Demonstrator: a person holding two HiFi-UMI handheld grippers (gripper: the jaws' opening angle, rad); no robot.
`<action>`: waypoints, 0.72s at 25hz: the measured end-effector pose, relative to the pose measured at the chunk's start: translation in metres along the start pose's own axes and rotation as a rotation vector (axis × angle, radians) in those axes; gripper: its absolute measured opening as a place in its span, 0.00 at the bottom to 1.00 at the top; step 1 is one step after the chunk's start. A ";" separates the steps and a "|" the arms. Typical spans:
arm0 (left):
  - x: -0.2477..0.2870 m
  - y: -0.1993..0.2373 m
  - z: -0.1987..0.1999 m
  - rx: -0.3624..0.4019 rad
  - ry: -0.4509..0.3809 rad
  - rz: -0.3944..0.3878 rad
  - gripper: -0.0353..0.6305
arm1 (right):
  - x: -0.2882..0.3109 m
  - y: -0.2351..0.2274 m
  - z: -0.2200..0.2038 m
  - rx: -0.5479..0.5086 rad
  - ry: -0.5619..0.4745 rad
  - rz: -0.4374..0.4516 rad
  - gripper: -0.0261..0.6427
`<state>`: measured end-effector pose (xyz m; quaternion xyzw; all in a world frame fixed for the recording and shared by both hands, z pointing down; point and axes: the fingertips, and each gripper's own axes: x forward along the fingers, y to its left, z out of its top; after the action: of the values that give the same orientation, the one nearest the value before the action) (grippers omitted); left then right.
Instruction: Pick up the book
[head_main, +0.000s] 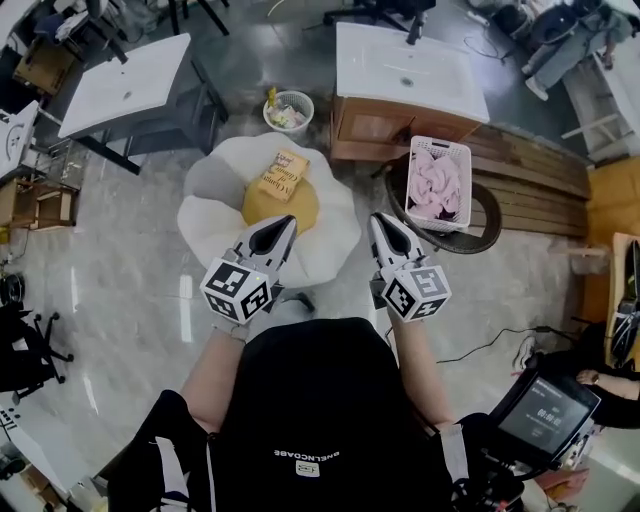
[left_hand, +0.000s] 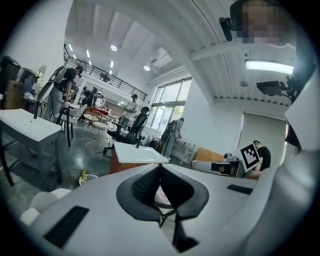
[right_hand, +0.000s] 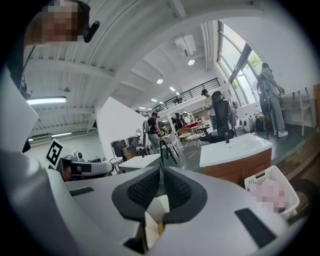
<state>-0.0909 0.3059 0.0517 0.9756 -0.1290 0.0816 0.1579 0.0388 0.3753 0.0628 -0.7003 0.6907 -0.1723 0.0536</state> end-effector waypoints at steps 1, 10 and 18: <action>-0.001 0.012 0.004 -0.004 -0.006 0.003 0.07 | 0.011 0.002 0.001 0.007 0.002 0.000 0.10; -0.036 0.106 0.020 -0.050 -0.037 0.040 0.07 | 0.096 0.028 -0.002 0.131 0.005 -0.008 0.10; -0.055 0.153 0.018 -0.092 -0.055 0.086 0.07 | 0.141 0.046 -0.013 0.144 0.052 0.016 0.10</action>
<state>-0.1833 0.1723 0.0676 0.9627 -0.1788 0.0556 0.1955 -0.0104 0.2368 0.0837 -0.6842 0.6833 -0.2394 0.0873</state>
